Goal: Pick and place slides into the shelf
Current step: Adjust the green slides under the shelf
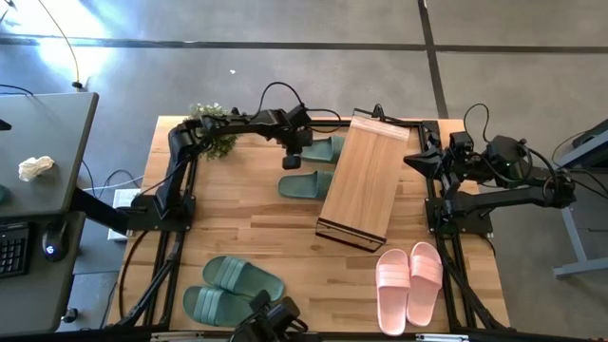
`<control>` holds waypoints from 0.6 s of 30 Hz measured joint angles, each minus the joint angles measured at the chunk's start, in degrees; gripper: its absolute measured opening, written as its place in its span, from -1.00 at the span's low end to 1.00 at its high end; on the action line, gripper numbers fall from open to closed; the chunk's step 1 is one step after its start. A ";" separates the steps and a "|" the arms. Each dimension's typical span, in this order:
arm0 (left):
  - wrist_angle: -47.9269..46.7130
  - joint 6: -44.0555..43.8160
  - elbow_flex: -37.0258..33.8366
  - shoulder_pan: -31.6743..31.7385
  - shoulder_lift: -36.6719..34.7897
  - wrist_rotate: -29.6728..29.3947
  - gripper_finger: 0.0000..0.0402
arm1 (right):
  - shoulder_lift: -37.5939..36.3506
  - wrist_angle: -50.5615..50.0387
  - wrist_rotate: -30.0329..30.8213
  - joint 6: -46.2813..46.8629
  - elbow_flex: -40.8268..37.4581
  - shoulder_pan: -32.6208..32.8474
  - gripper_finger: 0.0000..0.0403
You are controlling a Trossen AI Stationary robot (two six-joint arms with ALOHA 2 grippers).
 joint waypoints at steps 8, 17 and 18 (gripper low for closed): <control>-3.11 0.41 4.80 0.00 -0.93 -4.95 -1.00 | 0.00 -0.42 0.02 0.02 -0.01 0.00 -1.00; -25.24 12.19 14.29 0.06 -0.99 -10.33 -1.00 | 0.00 -1.09 0.02 -0.01 -0.01 0.00 -1.00; -25.81 14.18 13.75 0.06 -0.99 -10.31 -1.00 | 0.00 -1.28 0.02 -0.03 -0.01 0.00 -1.00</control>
